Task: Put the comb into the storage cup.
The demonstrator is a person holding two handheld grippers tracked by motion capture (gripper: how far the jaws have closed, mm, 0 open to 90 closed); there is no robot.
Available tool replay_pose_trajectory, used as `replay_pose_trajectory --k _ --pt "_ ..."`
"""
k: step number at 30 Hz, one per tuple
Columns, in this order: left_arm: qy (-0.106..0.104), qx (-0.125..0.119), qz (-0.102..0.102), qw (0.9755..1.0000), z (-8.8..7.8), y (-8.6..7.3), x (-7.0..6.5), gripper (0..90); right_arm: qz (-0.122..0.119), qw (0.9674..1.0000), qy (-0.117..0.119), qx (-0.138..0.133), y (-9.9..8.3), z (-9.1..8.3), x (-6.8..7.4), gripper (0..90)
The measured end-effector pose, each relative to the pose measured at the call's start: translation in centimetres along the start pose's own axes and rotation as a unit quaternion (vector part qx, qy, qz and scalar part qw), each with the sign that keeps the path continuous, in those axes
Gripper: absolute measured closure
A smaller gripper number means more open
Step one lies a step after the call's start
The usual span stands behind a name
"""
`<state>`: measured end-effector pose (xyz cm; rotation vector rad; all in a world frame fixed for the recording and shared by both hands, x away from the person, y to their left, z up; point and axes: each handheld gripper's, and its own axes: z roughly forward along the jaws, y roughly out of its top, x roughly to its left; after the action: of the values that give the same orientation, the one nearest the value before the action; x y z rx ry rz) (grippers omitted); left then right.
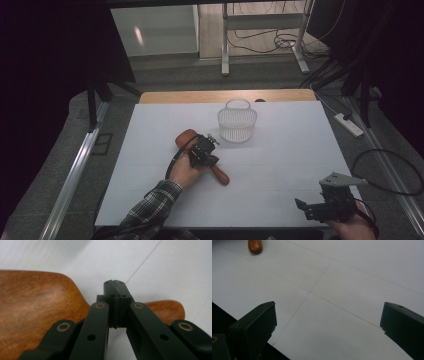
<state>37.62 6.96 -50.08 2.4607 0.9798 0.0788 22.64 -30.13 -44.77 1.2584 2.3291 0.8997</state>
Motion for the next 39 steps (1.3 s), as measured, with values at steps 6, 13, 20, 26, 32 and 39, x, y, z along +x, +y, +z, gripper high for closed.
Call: replay_pose_trajectory --k 6,13,20,26,32,39 --pt "-0.005 0.003 -0.008 0.9999 -0.3 -0.8 -0.3 89.2 0.000 1.0000 0.000 0.000 0.0 0.0 0.0 0.9" --pt "-0.004 0.012 -0.017 0.9998 -0.8 -1.9 -0.4 89.3 -0.001 1.0000 0.000 -0.001 0.0 0.0 0.0 1.0" --pt "-0.002 0.029 -0.036 0.9989 -1.6 -3.8 0.1 89.2 -0.002 1.0000 0.002 -0.002 0.0 0.0 0.0 1.0" --pt "-0.003 0.037 -0.046 0.9982 -2.3 -5.0 0.8 89.2 -0.002 1.0000 0.002 -0.001 0.0 0.0 0.0 1.1" --pt "-0.006 0.036 -0.051 0.9980 -3.1 -6.1 1.4 89.3 -0.002 1.0000 0.002 -0.001 0.0 0.0 0.1 1.1" --pt "-0.001 0.039 -0.053 0.9978 -3.4 -6.9 1.9 89.2 -0.002 1.0000 0.002 0.000 0.0 0.0 0.1 1.1"
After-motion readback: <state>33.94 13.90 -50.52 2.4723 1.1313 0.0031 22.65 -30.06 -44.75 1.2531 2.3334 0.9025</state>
